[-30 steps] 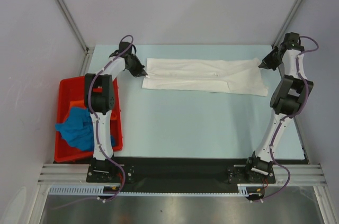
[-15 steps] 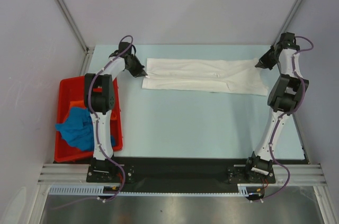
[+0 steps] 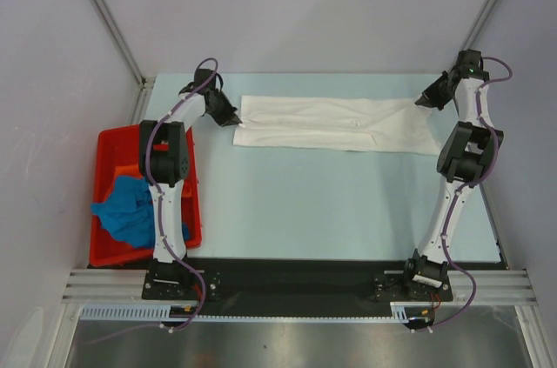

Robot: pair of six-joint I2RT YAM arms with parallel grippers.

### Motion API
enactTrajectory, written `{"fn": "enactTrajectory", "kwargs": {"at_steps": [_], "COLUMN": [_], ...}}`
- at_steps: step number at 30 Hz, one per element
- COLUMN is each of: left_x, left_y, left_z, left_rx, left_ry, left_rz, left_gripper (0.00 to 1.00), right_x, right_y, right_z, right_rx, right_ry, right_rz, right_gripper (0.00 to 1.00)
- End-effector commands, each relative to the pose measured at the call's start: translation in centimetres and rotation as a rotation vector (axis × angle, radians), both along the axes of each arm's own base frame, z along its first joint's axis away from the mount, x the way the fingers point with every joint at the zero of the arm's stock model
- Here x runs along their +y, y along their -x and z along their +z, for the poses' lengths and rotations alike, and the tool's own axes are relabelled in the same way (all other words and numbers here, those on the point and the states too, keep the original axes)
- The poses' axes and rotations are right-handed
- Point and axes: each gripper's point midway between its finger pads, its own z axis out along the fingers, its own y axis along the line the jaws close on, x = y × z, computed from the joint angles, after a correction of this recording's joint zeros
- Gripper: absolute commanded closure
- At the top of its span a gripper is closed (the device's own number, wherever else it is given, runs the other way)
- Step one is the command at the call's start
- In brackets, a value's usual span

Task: Fold and stack the t-shirts
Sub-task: Fold the tshirt

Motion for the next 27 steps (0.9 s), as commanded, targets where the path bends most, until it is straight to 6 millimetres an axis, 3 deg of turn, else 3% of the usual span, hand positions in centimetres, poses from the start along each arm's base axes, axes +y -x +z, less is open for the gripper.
{"fn": "enactTrajectory", "kwargs": {"at_steps": [1,9,27], "left_x": [0.7,0.6,0.8], "left_y": [-1.8,-2.1,-2.1], "left_z": [1.7,1.3,0.8], "left_rx": [-0.049,-0.041,-0.029], "left_ry": [0.014,0.032,0.028], "left_rz": [0.038,0.045,0.054], "left_gripper": [1.0,1.0,1.0], "right_x": [-0.1,-1.4,-0.8], "right_y": [-1.6,-1.5,-3.1], "right_z": [2.4,2.1,0.3], "right_rx": [-0.083,-0.085,-0.108], "right_ry": [-0.005,-0.012,-0.076], "right_rz": [-0.01,-0.036,-0.049], "right_gripper": [1.0,1.0,1.0]}}
